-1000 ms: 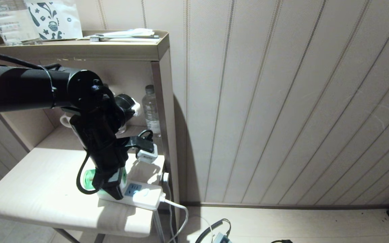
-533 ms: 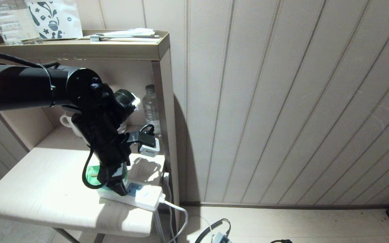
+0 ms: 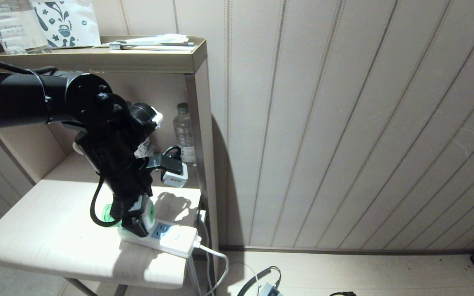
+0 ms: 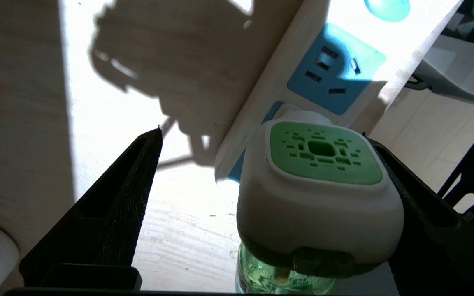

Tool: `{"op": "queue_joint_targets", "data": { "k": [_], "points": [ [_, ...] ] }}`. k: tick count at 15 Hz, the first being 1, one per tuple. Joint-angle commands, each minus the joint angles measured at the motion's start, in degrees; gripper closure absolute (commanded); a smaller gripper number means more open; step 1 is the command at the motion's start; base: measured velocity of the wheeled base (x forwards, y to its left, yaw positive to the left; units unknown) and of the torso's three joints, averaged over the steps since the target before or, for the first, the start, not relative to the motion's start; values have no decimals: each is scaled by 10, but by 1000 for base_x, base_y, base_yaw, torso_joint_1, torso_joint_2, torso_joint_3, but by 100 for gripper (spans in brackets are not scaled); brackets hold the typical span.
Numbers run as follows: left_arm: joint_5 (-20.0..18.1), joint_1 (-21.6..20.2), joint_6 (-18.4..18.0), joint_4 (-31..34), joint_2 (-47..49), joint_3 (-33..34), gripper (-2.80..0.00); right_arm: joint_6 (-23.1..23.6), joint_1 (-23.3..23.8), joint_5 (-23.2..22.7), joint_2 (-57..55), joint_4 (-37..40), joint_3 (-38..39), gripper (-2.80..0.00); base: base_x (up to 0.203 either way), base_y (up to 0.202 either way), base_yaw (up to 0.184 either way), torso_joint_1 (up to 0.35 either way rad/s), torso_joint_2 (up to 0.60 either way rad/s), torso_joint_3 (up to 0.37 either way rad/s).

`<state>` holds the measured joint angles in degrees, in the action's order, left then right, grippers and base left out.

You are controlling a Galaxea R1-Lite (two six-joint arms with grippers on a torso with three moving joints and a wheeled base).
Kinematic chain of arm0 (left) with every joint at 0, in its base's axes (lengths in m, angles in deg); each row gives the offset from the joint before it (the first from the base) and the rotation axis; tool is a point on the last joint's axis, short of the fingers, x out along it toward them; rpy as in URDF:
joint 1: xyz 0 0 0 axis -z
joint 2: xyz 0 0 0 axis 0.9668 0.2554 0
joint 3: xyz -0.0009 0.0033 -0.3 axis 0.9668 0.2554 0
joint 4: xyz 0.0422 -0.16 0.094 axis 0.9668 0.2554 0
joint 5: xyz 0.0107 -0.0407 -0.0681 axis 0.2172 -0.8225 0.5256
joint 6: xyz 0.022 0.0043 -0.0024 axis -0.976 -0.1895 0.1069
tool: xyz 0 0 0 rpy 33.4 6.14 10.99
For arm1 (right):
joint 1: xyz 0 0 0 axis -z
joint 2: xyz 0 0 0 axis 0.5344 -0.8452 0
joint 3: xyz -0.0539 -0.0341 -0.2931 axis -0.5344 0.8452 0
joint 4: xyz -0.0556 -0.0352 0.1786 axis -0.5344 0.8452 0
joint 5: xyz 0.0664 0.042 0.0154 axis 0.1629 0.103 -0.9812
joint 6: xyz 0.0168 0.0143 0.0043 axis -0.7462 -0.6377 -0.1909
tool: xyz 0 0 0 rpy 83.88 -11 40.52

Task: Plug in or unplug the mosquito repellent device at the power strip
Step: Insert the plug into the socket

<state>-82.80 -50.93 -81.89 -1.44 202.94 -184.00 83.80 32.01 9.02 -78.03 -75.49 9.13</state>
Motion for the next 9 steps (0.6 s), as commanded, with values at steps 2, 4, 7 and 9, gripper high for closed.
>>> {"op": "queue_joint_targets", "data": {
  "k": [2, 4, 7, 9],
  "points": [
    [0, -4, -4, 8, -6, -7, -280, 0, 0, 0, 0, 0, 0, 0, 0, 0, 0, 0, 0, 0],
    [-1, -3, -4, 9, -5, -6, -280, 0, -1, 0, 0, 0, 0, 0, 0, 0, 0, 0, 0, 0],
    [-2, -3, -4, 9, -5, -3, -280, 0, 0, 0, 0, 0, 0, 0, 0, 0, 0, 0, 0, 0],
    [-2, -3, -4, 10, -6, -2, -280, 0, 0, 0, 0, 0, 0, 0, 0, 0, 0, 0, 0, 0]
  ]
}}
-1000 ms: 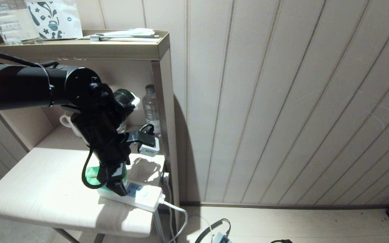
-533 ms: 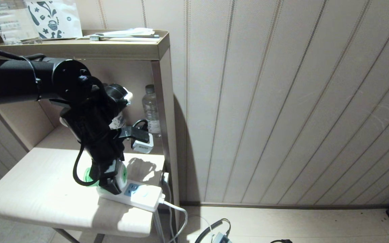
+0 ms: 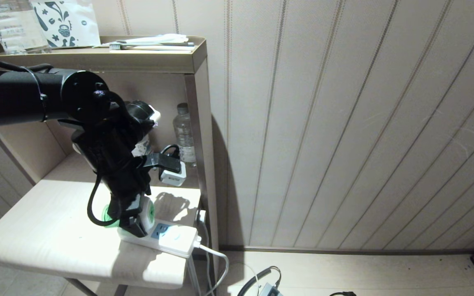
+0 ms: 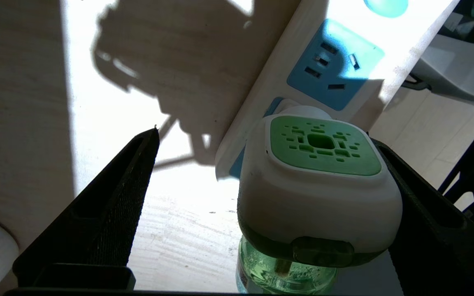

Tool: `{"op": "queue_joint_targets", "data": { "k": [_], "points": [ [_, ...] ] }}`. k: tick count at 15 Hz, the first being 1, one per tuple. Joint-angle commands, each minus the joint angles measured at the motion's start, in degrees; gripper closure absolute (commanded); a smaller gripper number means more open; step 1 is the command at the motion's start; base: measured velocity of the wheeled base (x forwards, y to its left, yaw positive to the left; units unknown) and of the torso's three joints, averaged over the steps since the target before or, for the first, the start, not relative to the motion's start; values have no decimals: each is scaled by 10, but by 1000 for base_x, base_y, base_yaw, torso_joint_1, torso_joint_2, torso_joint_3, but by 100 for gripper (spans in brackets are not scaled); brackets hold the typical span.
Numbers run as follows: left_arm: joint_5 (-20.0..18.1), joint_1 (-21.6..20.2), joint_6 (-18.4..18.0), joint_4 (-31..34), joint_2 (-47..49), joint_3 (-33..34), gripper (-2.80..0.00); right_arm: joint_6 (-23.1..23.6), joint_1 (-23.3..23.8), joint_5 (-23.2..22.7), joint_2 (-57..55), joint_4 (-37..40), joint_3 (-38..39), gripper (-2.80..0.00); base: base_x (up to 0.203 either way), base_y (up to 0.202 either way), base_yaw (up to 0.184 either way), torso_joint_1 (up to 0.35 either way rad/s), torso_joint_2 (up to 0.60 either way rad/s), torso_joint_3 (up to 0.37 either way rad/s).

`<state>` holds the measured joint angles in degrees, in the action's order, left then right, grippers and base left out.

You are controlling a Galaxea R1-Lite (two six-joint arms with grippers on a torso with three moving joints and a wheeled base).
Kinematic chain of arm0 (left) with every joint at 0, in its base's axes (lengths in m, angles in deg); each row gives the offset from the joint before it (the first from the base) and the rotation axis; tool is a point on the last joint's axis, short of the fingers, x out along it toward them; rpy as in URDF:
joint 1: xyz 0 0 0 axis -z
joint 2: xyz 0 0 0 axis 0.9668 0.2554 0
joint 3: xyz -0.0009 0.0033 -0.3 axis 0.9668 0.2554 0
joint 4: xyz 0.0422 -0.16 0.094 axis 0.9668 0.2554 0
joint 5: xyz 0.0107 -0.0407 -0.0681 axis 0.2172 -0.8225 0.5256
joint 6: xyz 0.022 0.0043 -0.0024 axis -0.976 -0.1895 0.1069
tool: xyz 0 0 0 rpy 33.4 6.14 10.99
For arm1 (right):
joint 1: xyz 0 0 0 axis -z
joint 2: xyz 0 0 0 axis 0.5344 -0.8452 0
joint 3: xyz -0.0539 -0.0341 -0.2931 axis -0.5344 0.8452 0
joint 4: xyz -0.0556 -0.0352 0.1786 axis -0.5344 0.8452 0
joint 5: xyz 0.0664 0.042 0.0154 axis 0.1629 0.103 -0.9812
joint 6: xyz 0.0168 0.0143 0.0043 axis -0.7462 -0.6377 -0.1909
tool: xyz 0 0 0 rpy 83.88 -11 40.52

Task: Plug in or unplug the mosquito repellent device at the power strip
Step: Insert the plug into the socket

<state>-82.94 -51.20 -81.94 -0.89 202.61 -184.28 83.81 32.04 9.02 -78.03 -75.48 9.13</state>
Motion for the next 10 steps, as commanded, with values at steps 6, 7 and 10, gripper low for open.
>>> {"op": "queue_joint_targets", "data": {
  "k": [6, 7, 10],
  "points": [
    [-2, 0, -3, 5, -3, 5, -280, 0, 0, 0, 0, 0, 0, 0, 0, 0, 0, 0, 0, 0],
    [-3, -1, -2, 3, -4, 4, -280, 0, 0, 0, 0, 0, 0, 0, 0, 0, 0, 0, 0, 0],
    [-9, -6, 0, -14, -18, -1, -280, 0, -1, 0, 0, 0, 0, 0, 0, 0, 0, 0, 0, 0]
  ]
}}
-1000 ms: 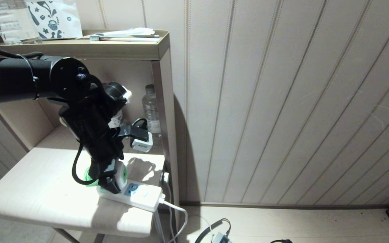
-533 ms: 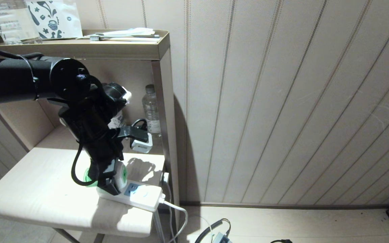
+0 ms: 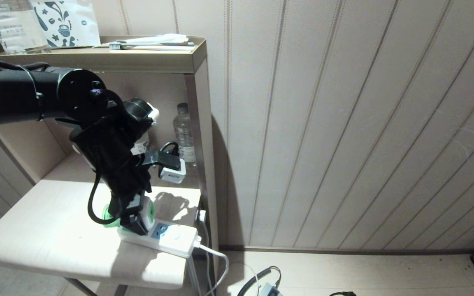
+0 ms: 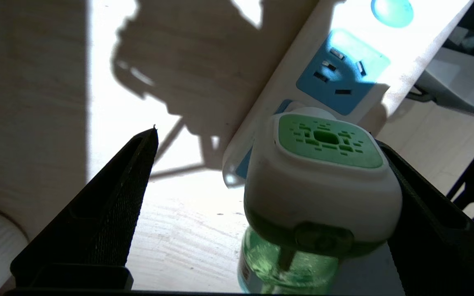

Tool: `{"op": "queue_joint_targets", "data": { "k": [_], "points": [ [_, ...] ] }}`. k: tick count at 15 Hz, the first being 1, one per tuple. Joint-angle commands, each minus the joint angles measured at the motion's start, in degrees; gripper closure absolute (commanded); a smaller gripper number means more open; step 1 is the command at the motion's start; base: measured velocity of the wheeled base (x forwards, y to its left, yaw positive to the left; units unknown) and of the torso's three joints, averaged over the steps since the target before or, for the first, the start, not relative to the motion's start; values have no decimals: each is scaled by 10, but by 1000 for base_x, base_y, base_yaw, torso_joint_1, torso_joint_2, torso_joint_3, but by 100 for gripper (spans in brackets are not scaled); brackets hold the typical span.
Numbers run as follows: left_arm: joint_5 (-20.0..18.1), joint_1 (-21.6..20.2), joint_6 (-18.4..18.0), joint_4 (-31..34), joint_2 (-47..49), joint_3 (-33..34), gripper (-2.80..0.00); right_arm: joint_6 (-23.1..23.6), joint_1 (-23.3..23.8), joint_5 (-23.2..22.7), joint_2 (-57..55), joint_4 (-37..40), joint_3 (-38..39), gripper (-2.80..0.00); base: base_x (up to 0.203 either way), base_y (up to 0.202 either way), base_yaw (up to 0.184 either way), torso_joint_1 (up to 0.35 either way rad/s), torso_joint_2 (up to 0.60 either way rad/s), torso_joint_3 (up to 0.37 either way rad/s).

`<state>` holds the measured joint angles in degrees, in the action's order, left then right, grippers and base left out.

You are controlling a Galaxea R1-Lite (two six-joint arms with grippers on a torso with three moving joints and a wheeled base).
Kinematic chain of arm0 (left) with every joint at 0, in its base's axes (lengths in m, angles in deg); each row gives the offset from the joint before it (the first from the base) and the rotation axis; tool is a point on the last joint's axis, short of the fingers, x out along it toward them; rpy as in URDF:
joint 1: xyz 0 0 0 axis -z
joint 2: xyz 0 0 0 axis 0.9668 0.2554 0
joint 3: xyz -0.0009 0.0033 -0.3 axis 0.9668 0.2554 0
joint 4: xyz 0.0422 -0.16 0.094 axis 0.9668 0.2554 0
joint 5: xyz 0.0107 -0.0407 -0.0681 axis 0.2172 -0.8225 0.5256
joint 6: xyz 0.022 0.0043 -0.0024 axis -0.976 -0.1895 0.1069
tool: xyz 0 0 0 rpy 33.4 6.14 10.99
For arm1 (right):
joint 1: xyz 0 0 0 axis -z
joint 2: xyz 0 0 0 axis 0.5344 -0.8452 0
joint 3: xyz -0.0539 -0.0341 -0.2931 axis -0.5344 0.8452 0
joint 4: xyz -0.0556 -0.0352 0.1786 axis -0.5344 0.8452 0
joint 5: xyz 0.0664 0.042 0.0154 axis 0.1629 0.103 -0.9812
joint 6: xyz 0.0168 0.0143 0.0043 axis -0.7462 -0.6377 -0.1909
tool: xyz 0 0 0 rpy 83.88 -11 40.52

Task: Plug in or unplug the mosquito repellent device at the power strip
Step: Insert the plug into the socket, then hold the socket with your right hand and unplug it with your left hand

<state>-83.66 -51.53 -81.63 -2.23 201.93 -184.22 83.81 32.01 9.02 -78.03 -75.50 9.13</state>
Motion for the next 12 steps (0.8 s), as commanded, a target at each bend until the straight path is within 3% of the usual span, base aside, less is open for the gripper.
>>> {"op": "queue_joint_targets", "data": {
  "k": [1, 8, 12],
  "points": [
    [-8, -6, -2, -7, -25, -2, -280, 0, 0, 0, 0, 0, 0, 0, 0, 0, 0, 0, 0, 0],
    [-22, -36, -4, -26, -90, 6, -280, 0, 0, 0, 0, 0, 0, 0, 0, 0, 0, 0, 0, 0],
    [-60, -66, -2, -32, -159, 6, -280, 0, 0, 0, 0, 0, 0, 0, 0, 0, 0, 0, 0, 0]
  ]
}}
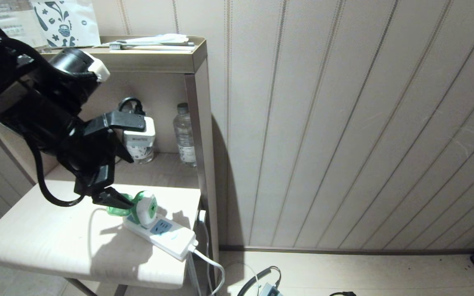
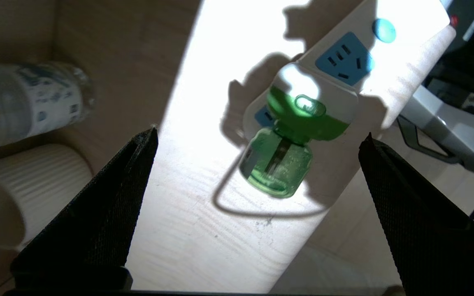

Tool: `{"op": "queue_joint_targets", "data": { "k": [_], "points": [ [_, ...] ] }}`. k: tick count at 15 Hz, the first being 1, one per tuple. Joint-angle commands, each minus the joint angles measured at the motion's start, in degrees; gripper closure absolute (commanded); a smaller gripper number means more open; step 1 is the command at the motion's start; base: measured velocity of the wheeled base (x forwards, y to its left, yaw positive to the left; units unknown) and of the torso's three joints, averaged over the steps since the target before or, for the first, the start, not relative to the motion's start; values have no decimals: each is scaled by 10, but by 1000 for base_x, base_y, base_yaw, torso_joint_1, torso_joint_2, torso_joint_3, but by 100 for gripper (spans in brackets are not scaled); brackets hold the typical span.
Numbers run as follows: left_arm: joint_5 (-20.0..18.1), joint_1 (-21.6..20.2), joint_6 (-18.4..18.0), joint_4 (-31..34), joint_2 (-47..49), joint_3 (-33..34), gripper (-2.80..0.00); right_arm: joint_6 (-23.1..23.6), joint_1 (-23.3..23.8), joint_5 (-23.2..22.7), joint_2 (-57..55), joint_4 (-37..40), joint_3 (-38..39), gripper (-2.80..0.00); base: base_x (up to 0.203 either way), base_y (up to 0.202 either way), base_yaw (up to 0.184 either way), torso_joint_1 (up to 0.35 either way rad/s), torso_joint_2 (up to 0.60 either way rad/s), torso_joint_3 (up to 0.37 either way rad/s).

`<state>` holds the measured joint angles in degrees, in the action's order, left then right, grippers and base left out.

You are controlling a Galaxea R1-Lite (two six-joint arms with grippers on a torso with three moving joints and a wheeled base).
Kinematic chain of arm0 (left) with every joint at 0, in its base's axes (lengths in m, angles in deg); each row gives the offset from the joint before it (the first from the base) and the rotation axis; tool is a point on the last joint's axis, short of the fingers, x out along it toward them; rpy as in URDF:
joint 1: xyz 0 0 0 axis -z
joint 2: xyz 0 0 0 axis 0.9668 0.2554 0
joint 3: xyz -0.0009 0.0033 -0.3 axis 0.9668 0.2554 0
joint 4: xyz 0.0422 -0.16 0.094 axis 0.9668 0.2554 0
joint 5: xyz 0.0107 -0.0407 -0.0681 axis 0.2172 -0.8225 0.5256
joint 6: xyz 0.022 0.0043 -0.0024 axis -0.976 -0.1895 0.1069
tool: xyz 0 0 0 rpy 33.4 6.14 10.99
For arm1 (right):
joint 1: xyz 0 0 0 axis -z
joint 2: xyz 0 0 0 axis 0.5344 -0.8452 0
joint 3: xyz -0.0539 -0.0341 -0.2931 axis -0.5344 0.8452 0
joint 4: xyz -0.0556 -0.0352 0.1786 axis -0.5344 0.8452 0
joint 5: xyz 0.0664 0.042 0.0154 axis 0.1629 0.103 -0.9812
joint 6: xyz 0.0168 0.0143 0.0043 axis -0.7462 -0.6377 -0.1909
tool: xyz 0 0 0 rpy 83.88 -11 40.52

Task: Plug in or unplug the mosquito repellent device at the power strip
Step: Hold the socket with your right hand and unplug it with your left hand

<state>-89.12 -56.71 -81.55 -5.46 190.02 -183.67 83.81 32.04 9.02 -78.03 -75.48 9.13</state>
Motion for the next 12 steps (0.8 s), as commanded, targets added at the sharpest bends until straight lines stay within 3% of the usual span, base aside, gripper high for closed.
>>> {"op": "queue_joint_targets", "data": {
  "k": [1, 2, 3, 5, 6, 8, 9, 12],
  "points": [
    [-13, -36, -1, -9, -58, 0, -280, 0, -1, 0, 0, 0, 0, 0, 0, 0, 0, 0, 0, 0],
    [-18, -61, 1, -19, -76, 4, -65, 0, -1, 0, 0, 0, 0, 0, 0, 0, 0, 0, 0, 0],
    [-20, -83, 6, -28, -91, 7, 0, 0, 0, 0, 0, 0, 0, 0, 0, 0, 0, 0, 0, 0],
    [-22, -131, 31, -34, -113, 17, 0, 0, -1, 0, 0, 0, 0, 0, 0, 0, 0, 0, 0, 0],
    [-22, -152, 69, -34, -121, 24, 0, 0, -1, 0, 0, 0, 0, 0, 0, 0, 0, 0, 0, 0],
    [-26, -183, 184, -35, -139, 46, 0, 0, -1, 0, 0, 0, 0, 0, 0, 0, 0, 0, 0, 0],
    [-30, -188, 221, -36, -158, 75, 0, 0, 0, 0, 0, 0, 0, 0, 0, 0, 0, 0, 0, 0],
    [-36, -208, 356, -82, -250, 234, 0, 0, 0, 0, 0, 0, 0, 0, 0, 0, 0, 0, 0, 0]
  ]
}}
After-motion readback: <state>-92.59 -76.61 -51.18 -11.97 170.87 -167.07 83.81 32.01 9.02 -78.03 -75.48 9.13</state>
